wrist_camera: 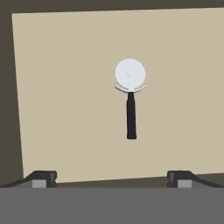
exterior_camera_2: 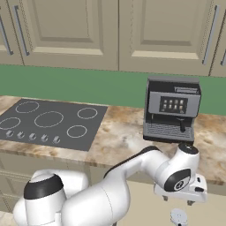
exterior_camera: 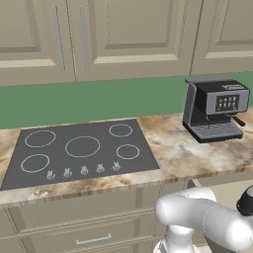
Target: Take the pizza cutter from the drawer on the right and place it on the dining counter for cutting.
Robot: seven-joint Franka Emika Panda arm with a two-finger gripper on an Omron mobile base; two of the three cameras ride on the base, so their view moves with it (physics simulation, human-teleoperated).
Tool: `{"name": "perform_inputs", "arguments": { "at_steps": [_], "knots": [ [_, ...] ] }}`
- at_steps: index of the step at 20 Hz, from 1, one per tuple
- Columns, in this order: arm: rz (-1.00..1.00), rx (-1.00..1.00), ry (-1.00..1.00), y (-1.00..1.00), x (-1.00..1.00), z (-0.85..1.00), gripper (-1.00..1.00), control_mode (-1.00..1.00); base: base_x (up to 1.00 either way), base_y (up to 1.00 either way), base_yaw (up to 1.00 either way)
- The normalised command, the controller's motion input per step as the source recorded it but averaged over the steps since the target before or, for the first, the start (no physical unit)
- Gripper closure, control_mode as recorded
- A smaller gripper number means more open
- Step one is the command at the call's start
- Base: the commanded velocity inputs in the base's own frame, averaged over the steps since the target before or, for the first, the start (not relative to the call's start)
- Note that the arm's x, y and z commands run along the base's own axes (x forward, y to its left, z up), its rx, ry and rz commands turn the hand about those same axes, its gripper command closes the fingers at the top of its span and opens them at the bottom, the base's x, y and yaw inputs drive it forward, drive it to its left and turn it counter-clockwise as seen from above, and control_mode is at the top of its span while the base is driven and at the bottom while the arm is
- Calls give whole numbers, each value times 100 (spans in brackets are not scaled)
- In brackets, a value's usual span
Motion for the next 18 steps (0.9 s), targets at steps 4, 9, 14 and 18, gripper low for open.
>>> {"name": "perform_inputs", "arguments": {
  "at_steps": [4,9,14,18],
  "knots": [
    [0,0,0,0,0,-3,-100,-100,0,0,0],
    [0,0,0,0,0,-10,-100,-100,0,0,0],
    [0,0,0,0,2,-19,-100,-100,0,0,0],
    [0,0,0,0,7,-28,-100,-100,0,0,0]
  ]
}}
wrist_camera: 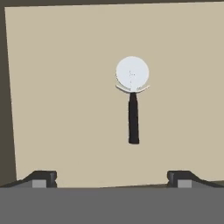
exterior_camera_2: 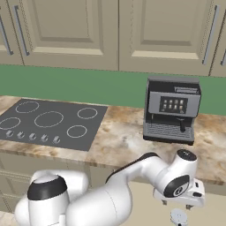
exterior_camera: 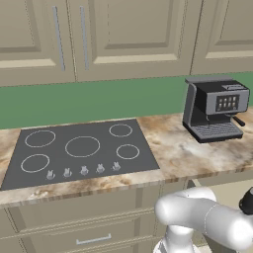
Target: Take the pizza cutter from the drawer on the right and place it on the dining counter for cutting.
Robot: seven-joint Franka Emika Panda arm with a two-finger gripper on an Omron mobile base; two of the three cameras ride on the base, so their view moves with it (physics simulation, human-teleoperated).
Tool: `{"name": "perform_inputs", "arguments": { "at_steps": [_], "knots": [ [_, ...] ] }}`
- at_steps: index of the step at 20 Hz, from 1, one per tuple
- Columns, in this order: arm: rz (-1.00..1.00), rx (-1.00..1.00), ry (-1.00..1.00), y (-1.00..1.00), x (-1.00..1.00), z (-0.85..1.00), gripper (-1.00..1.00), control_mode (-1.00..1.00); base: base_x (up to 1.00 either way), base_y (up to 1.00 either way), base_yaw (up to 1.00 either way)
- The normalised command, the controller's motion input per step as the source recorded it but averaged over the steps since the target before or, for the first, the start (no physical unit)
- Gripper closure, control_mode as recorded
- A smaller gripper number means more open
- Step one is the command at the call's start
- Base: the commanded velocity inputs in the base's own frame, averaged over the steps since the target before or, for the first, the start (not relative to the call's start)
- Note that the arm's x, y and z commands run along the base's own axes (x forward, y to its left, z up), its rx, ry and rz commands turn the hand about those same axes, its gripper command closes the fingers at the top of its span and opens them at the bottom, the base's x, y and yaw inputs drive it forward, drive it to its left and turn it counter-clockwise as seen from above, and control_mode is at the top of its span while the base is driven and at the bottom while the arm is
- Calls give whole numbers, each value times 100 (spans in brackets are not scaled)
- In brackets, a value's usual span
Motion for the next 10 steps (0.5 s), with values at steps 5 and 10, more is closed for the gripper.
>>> {"name": "perform_inputs", "arguments": {
  "at_steps": [5,10],
  "knots": [
    [0,0,0,-4,15,-32,-100,-100,0,0,0],
    [0,0,0,-16,1,-23,-100,-100,0,0,0]
  ]
}}
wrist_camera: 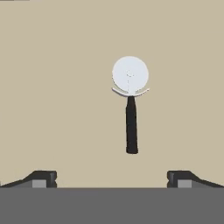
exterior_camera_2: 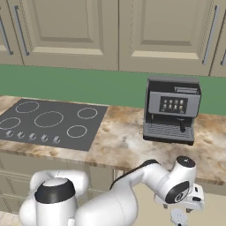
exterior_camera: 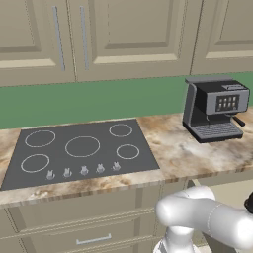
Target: Take the pizza cutter from the drawer on the right and place it on the dining counter for cutting.
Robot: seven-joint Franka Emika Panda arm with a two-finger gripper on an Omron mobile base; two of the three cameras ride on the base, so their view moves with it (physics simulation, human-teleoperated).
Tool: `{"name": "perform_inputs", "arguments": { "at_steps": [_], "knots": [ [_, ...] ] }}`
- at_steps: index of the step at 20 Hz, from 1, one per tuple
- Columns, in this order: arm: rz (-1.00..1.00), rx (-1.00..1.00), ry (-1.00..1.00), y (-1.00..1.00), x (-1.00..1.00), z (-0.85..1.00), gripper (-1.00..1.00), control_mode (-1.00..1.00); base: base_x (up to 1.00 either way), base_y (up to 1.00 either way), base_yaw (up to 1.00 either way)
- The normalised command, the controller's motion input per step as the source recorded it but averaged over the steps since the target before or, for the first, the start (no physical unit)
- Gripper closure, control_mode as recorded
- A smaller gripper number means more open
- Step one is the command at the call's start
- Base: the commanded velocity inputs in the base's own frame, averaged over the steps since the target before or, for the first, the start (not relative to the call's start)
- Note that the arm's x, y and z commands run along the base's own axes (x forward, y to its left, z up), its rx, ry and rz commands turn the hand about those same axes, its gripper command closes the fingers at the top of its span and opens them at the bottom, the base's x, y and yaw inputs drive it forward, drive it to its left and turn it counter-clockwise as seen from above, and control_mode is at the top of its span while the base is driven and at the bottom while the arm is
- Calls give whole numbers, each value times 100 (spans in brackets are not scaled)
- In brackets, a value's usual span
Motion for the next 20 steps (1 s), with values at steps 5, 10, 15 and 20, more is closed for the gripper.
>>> {"name": "perform_inputs", "arguments": {
  "at_steps": [5,10,15,20],
  "knots": [
    [0,0,0,-27,0,-17,-100,-100,0,0,0],
    [0,0,0,-18,0,-17,-100,-100,0,0,0],
    [0,0,0,-7,3,-15,-100,-100,0,0,0],
    [0,0,0,0,8,-12,-100,-100,0,0,0]
  ]
}}
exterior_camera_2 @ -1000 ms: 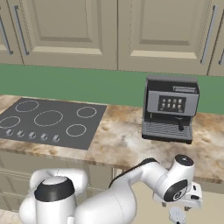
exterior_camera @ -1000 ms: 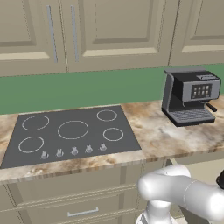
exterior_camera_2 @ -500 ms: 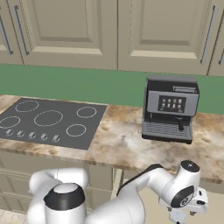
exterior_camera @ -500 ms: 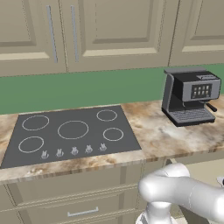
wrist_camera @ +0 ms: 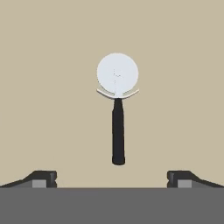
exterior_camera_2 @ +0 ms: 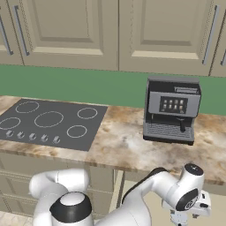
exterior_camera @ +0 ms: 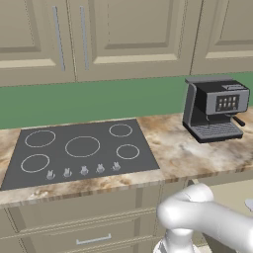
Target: Take the pizza cutter from the drawer on the right and place it on the dining counter for cutting.
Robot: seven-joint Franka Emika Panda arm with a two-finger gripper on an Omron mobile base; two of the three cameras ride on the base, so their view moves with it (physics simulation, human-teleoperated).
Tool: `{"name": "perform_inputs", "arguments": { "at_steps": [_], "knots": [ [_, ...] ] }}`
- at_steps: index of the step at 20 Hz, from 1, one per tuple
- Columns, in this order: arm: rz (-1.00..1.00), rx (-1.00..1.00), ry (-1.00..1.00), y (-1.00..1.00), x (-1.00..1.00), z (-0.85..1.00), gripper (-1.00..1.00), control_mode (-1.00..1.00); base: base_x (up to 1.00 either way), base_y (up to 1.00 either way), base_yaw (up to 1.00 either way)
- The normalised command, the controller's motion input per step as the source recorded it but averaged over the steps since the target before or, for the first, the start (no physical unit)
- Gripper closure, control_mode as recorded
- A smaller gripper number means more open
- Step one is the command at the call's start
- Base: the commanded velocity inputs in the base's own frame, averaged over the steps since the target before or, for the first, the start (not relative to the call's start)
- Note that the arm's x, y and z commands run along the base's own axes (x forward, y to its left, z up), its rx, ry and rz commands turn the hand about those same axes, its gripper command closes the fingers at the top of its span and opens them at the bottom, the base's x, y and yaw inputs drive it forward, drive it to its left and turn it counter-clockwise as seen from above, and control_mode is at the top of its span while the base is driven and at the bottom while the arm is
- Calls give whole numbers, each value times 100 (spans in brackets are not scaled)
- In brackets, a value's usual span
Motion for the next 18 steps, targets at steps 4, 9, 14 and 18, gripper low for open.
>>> {"name": "perform_inputs", "arguments": {
  "at_steps": [4,9,14,18],
  "knots": [
    [0,0,0,-3,12,-14,-100,-100,0,0,0],
    [0,0,0,-1,10,-15,-100,-100,0,0,0],
    [0,0,0,0,1,-21,-100,-100,0,0,0],
    [0,0,0,0,0,-24,-100,-100,0,0,0]
  ]
}}
